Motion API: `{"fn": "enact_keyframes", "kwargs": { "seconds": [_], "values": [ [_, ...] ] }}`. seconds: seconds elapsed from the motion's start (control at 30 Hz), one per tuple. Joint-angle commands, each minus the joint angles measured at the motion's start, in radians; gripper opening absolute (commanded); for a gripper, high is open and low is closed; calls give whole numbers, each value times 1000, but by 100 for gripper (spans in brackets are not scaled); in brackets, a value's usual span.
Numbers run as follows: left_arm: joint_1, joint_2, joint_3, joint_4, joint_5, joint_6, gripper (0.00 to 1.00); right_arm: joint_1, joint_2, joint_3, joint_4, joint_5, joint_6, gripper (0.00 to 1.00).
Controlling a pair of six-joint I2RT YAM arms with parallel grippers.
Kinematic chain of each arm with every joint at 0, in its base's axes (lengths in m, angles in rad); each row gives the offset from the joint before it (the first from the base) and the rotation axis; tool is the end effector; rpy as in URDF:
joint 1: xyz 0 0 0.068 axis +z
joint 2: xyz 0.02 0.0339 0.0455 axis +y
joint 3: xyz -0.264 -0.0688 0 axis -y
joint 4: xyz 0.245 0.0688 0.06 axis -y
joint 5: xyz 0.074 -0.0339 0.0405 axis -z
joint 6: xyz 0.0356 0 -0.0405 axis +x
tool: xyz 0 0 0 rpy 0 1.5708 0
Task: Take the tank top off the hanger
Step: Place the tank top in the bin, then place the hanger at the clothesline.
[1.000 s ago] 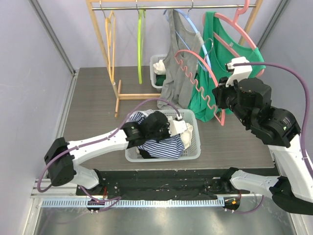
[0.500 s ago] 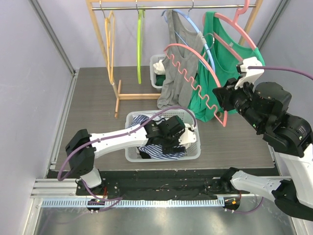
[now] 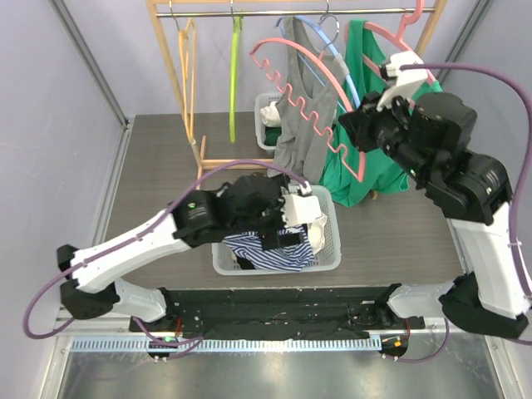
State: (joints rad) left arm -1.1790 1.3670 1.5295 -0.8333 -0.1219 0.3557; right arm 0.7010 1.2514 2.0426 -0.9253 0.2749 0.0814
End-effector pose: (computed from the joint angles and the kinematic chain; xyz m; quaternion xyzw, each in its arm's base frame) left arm 0.1126 -0.2611 0.4029 0.6049 0.6653 -0.1234 0.4198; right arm 0.1392 0.1048 0.5661 -0.1415 0.7378 0.1532 0.6420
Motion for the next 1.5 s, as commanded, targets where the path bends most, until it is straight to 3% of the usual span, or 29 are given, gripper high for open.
{"fn": "enact_keyframes", "kwargs": {
  "seconds": [0.0, 0.07, 0.2, 0.33, 0.5, 0.67, 1.17, 1.47],
  "values": [
    [-8, -69, 169, -137, -4, 37, 100, 35, 104, 169, 14, 92, -49, 1],
    [-8, -65, 268, -223, 13, 75, 100, 87, 172, 215, 6, 203, -77, 1],
    [-10, 1, 635, -340, -51, 85, 100, 164, 272, 267, 25, 395, -130, 1],
    [-8, -15, 800, -311, -120, 114, 100, 230, 348, 330, 83, 529, -202, 1],
    [-8, -157, 733, -42, -212, 158, 100, 249, 445, 424, 123, 575, -252, 1],
    [13, -222, 627, 146, -436, 262, 100, 255, 464, 450, 203, 595, -307, 1],
    [90, -232, 636, 54, -367, 169, 100, 255, 556, 446, 407, 626, -491, 1],
    [127, -247, 656, 31, -326, 128, 100, 253, 588, 447, 450, 615, -517, 1]
  ]
}}
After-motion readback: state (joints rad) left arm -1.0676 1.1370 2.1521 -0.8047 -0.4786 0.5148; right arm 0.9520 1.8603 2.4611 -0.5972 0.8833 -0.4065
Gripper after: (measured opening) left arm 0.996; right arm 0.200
